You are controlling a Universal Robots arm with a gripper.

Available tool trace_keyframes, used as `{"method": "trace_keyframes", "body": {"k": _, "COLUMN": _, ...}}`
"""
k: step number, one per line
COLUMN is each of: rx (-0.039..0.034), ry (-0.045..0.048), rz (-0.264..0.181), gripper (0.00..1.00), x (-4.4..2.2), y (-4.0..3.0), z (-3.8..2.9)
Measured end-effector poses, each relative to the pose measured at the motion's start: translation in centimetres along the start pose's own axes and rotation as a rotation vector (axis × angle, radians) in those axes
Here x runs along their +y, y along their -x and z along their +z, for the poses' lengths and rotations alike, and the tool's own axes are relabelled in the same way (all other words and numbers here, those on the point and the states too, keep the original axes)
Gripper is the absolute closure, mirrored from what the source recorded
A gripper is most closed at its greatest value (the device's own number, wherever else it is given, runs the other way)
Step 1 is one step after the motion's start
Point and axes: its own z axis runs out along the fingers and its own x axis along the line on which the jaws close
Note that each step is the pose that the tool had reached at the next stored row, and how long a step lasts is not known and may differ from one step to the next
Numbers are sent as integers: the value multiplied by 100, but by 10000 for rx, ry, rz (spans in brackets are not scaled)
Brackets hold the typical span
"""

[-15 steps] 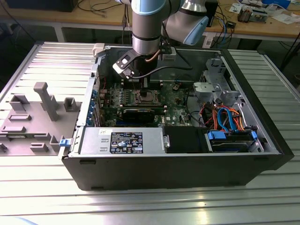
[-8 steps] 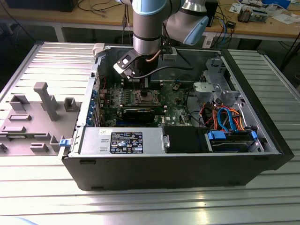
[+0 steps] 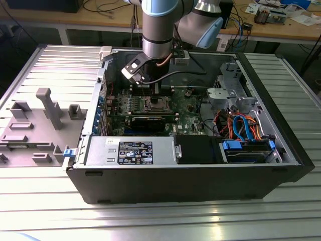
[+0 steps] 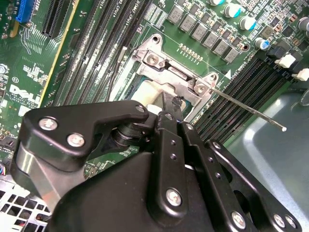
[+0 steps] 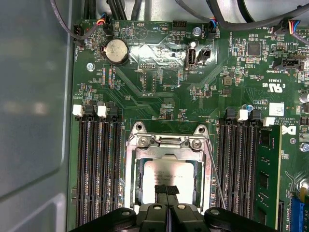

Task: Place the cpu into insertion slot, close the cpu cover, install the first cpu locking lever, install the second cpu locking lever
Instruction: 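Close the cpu cover, then install the first cpu locking lever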

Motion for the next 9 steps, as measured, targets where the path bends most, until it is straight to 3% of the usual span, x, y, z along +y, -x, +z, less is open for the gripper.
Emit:
{"method": "trace_keyframes", "body": {"k": 4, "rx": 0, "ry": -1, "rz": -1, "gripper": 89, "x": 56, "y": 3, "z": 0}}
{"method": "trace_keyframes", "body": {"k": 9, "rx": 0, "ry": 0, "rz": 0, "gripper": 89, "x": 79, "y": 3, "z": 1}}
